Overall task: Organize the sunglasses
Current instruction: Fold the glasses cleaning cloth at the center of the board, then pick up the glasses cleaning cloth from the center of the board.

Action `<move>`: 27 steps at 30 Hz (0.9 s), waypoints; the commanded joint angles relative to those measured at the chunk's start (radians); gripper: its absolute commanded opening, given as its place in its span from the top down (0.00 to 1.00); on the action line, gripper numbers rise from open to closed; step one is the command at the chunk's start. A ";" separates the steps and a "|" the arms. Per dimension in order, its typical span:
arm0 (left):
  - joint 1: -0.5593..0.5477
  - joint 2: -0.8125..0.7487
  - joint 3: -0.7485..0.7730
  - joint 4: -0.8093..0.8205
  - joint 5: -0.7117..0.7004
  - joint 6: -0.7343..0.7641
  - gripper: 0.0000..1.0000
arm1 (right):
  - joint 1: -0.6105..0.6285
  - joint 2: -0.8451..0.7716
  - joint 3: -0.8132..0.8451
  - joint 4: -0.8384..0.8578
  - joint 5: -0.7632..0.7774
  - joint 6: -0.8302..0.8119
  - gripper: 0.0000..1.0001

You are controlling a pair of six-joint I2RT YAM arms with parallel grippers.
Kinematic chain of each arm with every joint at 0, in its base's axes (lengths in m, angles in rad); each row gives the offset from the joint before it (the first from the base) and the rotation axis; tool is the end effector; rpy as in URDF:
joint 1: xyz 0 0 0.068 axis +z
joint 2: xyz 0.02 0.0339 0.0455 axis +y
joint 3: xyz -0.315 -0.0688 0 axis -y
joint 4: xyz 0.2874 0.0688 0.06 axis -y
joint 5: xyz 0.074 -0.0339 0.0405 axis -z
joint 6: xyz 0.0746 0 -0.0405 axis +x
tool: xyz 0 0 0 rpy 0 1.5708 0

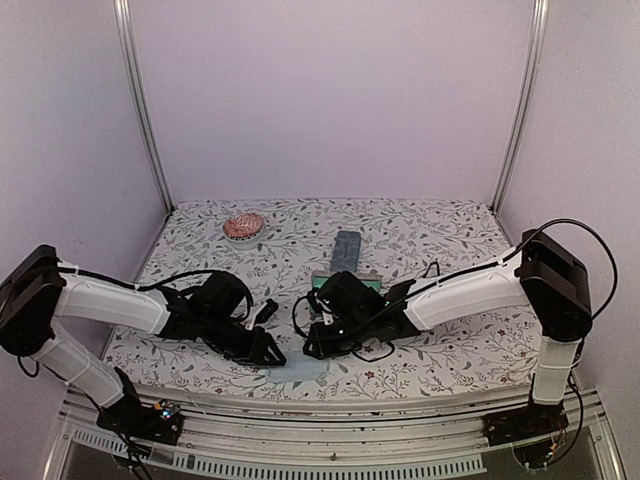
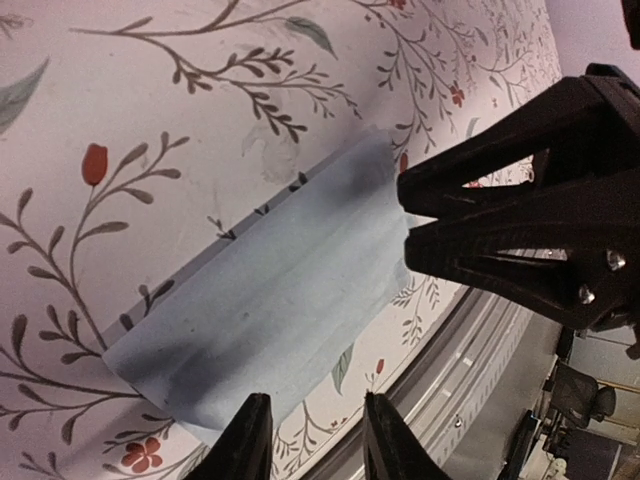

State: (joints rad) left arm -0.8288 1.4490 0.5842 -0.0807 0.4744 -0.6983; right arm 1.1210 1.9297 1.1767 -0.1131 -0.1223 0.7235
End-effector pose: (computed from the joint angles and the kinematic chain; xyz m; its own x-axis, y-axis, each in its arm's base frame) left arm 0.1749 -0.2412 0.1326 -0.9574 0.1980 -0.2102 0.2884 0.6937 -0.6600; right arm 0.1993 0.4338 0.1429 -0.8627 -0.2756 -0.4240 -0.4764 0.7243 0.4985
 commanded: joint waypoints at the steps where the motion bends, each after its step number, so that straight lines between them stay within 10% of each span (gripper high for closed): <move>1: -0.015 0.060 -0.002 0.014 -0.043 -0.059 0.68 | 0.009 0.031 0.012 -0.052 -0.045 0.036 0.78; 13: -0.040 -0.020 0.004 -0.238 -0.175 -0.084 0.74 | 0.025 -0.018 -0.013 -0.378 0.134 0.190 0.80; 27: -0.050 -0.121 0.028 -0.286 -0.316 -0.243 0.48 | 0.084 0.084 0.237 -0.543 0.241 0.226 0.63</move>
State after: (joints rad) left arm -0.8577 1.3159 0.6418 -0.3614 0.2077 -0.8639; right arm 1.1858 1.9530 1.3598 -0.6159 0.0975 0.9398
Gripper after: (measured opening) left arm 0.520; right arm 0.367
